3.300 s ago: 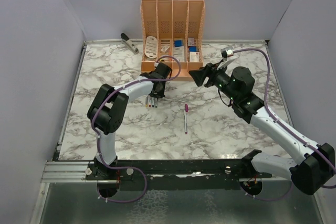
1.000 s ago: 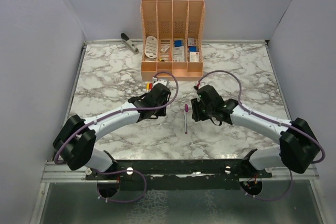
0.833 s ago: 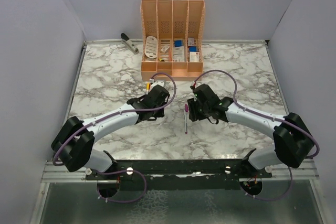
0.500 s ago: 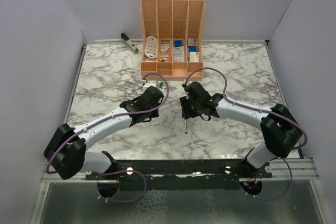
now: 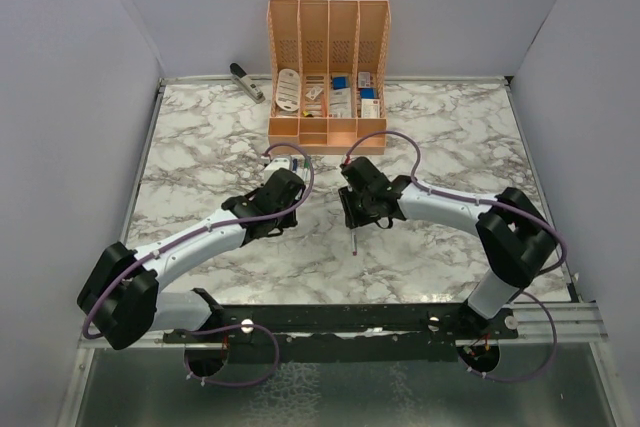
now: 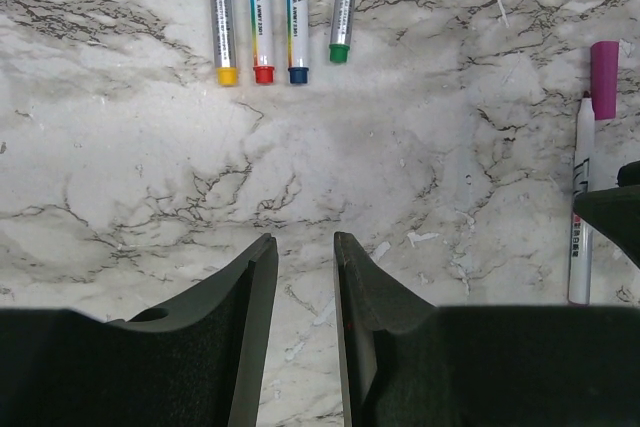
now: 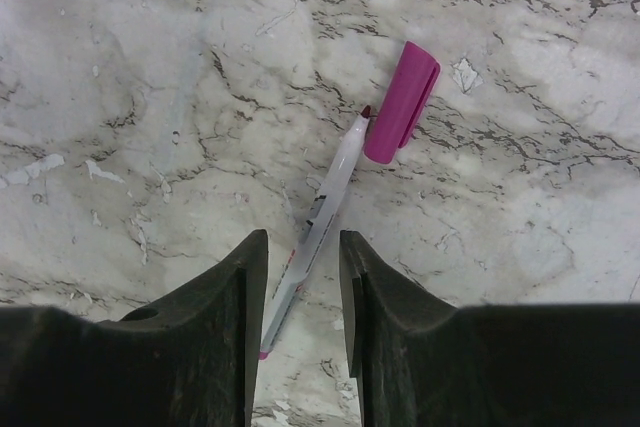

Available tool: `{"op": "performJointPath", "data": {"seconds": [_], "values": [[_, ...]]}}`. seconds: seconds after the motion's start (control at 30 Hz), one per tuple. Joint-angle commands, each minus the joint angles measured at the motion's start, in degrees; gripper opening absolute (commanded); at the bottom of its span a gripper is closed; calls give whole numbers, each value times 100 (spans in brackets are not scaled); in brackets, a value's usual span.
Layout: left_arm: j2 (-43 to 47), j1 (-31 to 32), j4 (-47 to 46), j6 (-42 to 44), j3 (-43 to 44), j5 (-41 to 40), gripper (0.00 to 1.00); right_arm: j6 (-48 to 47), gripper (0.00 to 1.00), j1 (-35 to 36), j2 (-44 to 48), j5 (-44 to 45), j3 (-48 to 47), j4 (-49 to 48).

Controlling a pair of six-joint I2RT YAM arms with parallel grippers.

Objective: Insert the pens into the pen caps

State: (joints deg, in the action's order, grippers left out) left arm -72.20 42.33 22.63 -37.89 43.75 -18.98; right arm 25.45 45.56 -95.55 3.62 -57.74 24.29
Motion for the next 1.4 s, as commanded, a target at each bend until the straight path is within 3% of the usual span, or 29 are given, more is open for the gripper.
{"op": "performJointPath", "data": {"seconds": [0.0,0.57,0.63,0.8,1.13,1.37], "values": [[83,-40,41,-65,2,-108,32,125,34,49,-196,208,-172,204],[-111,-63,29,77,106,-121,32,208,27,49,-652,71,-227,243],[-156,-67,14,95,133,-131,32,167,23,48,-732,31,-261,293],[-244,-84,-11,169,199,-158,32,23,2,58,-940,-146,-372,479],[-425,-136,-122,328,380,-136,31,-225,1,54,-562,-150,-1141,384],[-87,-147,-793,634,161,195,27,-310,1,-273,-129,184,-1804,-98]]}}
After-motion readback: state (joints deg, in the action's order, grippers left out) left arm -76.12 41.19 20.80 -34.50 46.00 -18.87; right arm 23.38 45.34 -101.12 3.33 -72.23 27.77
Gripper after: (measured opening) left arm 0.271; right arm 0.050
